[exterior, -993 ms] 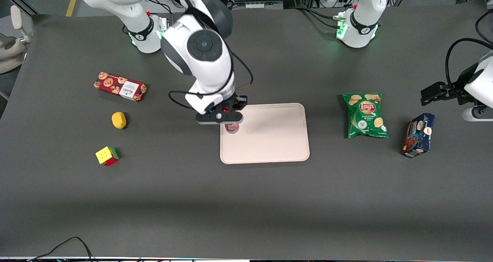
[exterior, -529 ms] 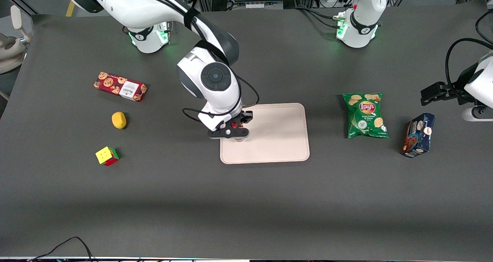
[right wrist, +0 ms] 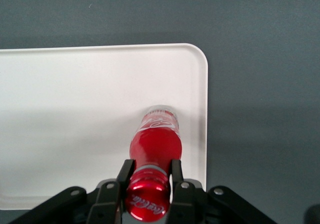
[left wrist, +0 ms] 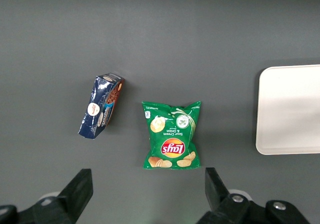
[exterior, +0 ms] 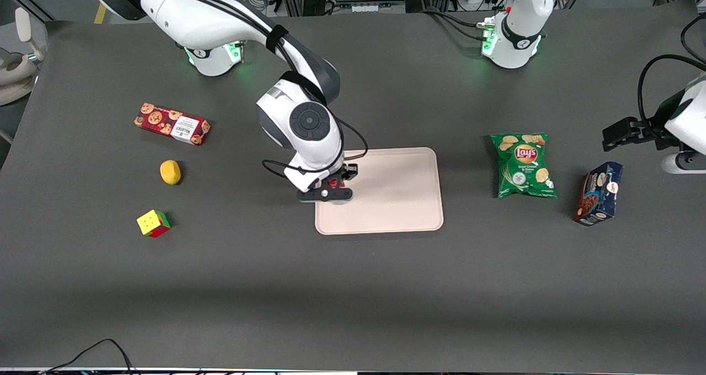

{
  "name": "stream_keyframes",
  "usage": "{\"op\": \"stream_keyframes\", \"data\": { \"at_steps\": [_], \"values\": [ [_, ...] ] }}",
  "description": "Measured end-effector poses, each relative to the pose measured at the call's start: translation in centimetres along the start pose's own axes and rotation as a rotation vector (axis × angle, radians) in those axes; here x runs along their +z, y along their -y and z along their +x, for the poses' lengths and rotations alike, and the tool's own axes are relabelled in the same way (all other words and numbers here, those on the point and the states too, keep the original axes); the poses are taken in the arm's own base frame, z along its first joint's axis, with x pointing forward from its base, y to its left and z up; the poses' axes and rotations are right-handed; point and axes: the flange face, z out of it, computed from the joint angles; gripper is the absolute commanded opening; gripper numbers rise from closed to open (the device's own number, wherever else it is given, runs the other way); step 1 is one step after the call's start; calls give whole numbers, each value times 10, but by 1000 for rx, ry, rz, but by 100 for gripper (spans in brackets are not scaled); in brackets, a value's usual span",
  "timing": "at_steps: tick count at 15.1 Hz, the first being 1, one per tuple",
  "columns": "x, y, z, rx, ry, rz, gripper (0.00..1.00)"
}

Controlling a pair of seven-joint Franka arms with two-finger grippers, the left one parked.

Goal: Place coke bottle on tray
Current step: 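Lower the bottle onto the tray and open the right gripper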

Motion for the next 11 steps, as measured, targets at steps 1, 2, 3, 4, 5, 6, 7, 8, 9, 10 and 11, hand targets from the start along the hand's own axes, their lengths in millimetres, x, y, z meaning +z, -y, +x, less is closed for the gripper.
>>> {"op": "stream_keyframes", "data": {
  "at_steps": [1, 2, 3, 4, 5, 6, 7, 8, 9, 10, 11],
  "values": [
    [0, -1, 0, 1, 0, -1, 0],
    [1, -1, 0, 1, 1, -2, 0],
    [3, -1, 0, 1, 2, -3, 0],
    [5, -1, -1, 0, 3, -3, 11],
    [6, -2, -1, 0, 2, -2, 19],
    [8, -2, -1, 0, 2, -1, 41],
    [9, -3, -1, 1, 3, -3, 52],
    [10, -4, -1, 2, 5, -5, 76],
    [11, -4, -1, 3, 5, -5, 80],
    [10, -4, -1, 3, 3, -3, 83],
    [10, -4, 0, 3, 1, -2, 100]
  ]
}}
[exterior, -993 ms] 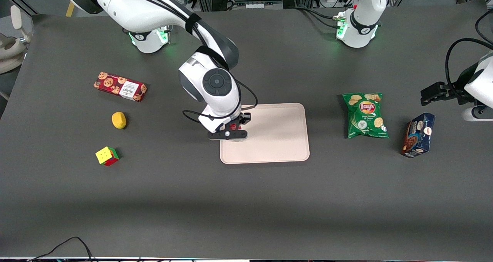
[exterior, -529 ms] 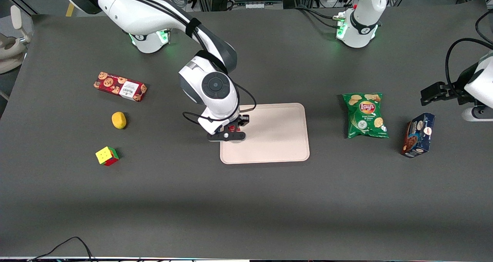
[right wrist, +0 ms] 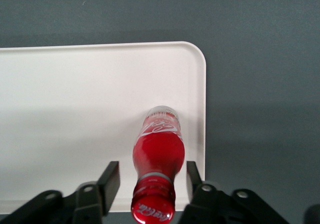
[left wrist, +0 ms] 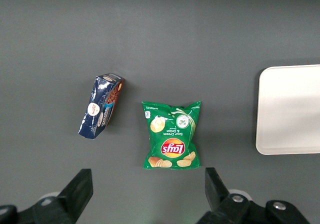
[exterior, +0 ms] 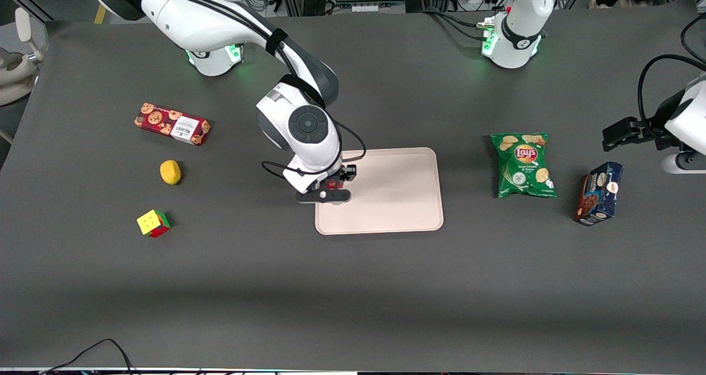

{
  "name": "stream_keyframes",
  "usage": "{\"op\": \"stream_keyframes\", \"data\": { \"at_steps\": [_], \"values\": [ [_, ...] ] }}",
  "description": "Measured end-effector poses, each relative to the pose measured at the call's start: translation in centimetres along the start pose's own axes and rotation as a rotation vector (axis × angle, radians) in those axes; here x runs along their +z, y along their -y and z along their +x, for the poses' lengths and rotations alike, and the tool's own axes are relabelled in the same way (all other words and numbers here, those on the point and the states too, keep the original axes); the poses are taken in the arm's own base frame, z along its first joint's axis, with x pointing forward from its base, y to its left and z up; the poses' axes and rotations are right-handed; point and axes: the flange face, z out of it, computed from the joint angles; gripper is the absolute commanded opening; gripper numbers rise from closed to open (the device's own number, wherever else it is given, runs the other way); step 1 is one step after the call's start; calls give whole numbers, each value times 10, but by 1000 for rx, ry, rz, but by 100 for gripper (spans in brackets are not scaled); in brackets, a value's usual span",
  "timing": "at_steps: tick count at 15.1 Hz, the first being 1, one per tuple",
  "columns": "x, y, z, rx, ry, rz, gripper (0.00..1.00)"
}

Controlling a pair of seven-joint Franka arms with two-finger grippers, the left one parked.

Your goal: Place coke bottle on tray

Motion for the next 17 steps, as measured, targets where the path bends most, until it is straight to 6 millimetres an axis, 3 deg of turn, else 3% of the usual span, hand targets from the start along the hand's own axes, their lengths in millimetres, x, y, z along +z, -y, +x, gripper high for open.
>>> {"op": "stream_keyframes", "data": {
  "at_steps": [4, 5, 7, 9, 12, 14, 17],
  "values": [
    [-5, -5, 6, 15, -12, 11, 100],
    [-14, -12, 13, 30, -26, 20, 100],
    [-52, -40, 30, 82, -50, 26, 100],
    [-108, -82, 41, 133, -81, 14, 100],
    [-181, -154, 42, 133, -127, 27, 100],
    [-217, -214, 39, 102, -136, 54, 100],
    [-253, -321, 32, 67, -118, 70, 100]
  ]
}}
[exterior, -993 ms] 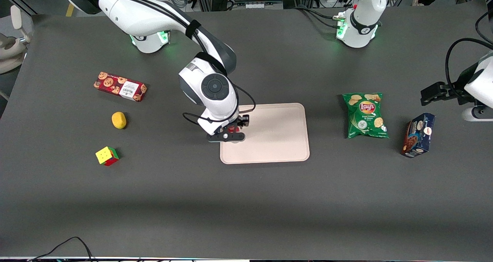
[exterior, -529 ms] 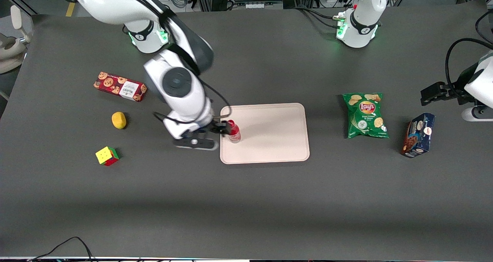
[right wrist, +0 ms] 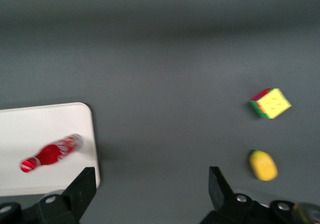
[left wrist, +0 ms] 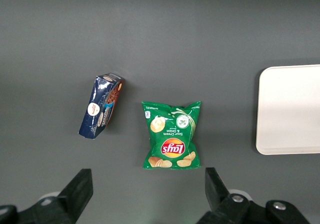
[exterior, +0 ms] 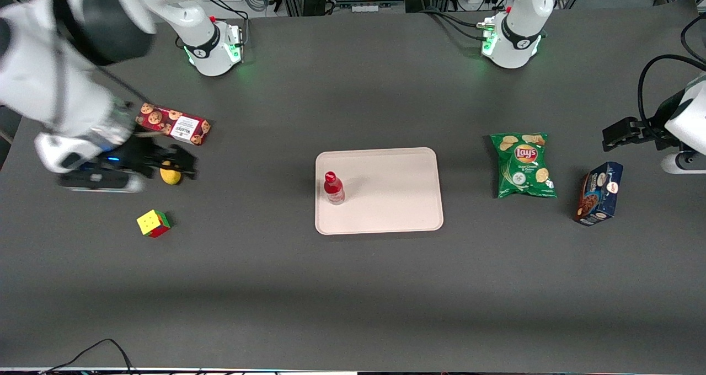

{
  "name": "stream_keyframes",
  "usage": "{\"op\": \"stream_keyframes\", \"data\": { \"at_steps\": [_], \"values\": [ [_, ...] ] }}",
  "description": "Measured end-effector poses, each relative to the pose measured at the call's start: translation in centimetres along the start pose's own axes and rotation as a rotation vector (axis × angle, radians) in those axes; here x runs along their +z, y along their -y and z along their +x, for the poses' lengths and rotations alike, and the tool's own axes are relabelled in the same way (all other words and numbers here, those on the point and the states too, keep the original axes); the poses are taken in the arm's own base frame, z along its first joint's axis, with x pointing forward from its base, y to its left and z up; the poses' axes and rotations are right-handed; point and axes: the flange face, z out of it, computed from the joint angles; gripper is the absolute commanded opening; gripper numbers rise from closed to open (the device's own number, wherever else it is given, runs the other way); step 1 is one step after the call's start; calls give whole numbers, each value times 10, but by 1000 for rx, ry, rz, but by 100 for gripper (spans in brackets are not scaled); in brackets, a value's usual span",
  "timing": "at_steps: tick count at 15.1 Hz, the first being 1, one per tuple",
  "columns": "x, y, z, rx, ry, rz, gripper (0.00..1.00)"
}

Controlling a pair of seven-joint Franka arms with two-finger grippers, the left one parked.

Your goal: Place coke bottle on tray

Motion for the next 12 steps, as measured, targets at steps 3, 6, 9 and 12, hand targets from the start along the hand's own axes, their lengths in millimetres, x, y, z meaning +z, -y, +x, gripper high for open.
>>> {"op": "stream_keyframes", "data": {
  "at_steps": [3, 6, 9, 12],
  "values": [
    [-26, -72, -6, -7, 24, -11, 100],
    [-35, -100, -10, -30, 32, -14, 100],
    [-38, -123, -8, -52, 27, -15, 100],
    [-40, -123, -7, -69, 21, -39, 100]
  ]
}}
